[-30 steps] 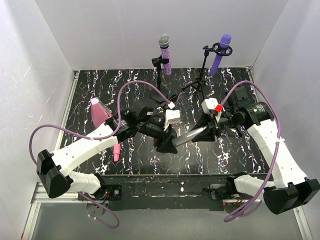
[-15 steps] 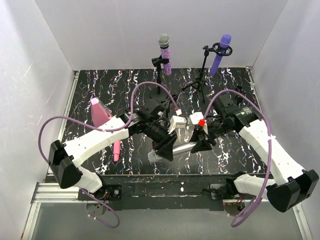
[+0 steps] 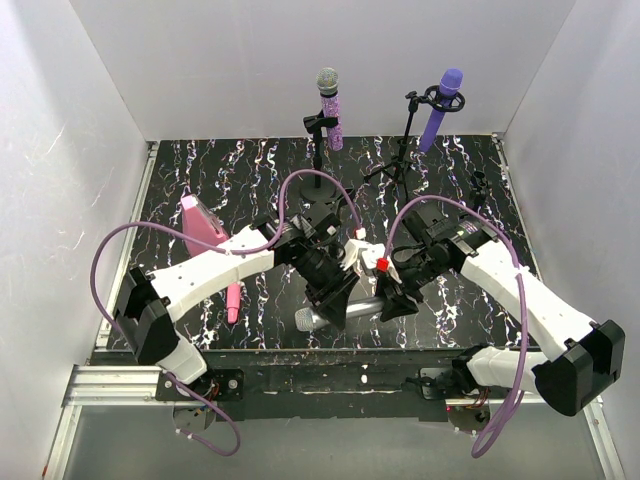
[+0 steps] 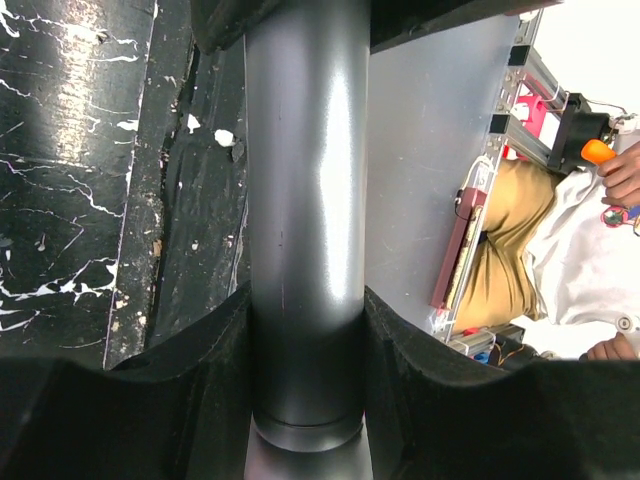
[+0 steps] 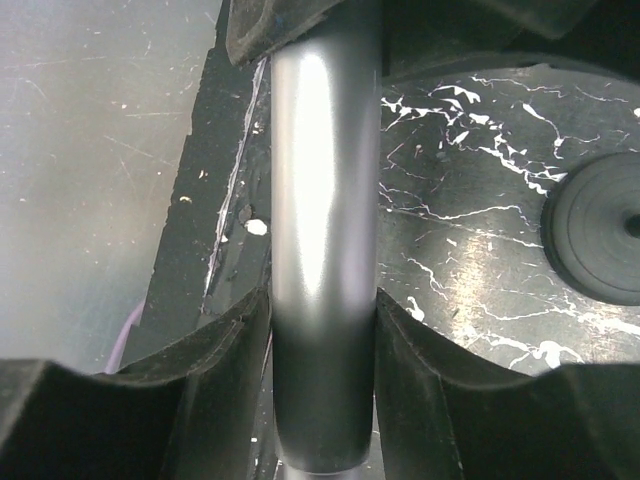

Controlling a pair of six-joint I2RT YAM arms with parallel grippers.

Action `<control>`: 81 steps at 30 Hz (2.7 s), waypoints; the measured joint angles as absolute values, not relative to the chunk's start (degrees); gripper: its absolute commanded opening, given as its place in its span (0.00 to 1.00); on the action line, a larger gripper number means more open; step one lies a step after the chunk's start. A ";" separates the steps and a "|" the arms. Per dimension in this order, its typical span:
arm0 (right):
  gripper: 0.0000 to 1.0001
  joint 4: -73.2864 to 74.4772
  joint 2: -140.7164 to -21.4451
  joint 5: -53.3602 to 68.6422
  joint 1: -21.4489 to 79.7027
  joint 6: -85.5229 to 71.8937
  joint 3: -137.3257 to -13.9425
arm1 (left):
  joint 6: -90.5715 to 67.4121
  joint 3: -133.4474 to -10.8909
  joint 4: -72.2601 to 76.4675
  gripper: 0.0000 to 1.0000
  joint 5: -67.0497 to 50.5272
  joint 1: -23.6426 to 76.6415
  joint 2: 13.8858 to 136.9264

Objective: Attach the microphones to the stand

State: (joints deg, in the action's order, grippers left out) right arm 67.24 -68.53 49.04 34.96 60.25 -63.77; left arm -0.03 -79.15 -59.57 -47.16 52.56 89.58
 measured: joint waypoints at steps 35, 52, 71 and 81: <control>0.01 76.18 -72.58 74.19 3.55 69.49 -89.76 | 5.08 -56.36 -23.40 0.98 -0.58 49.34 40.36; 0.01 35.09 -73.12 75.77 3.01 23.62 -79.50 | 13.72 -43.97 11.64 0.98 -3.97 49.15 56.47; 0.01 5.69 -73.06 74.72 4.69 1.52 -71.55 | 6.81 -44.07 29.02 0.81 -11.46 41.87 68.23; 0.01 -0.25 -75.96 74.30 5.34 0.80 -67.37 | 3.77 -44.95 30.24 0.07 -16.45 40.93 70.41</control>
State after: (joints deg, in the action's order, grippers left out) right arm -0.25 -75.96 74.30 5.34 0.80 -67.37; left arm 3.77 -44.95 30.24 -16.45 40.93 70.41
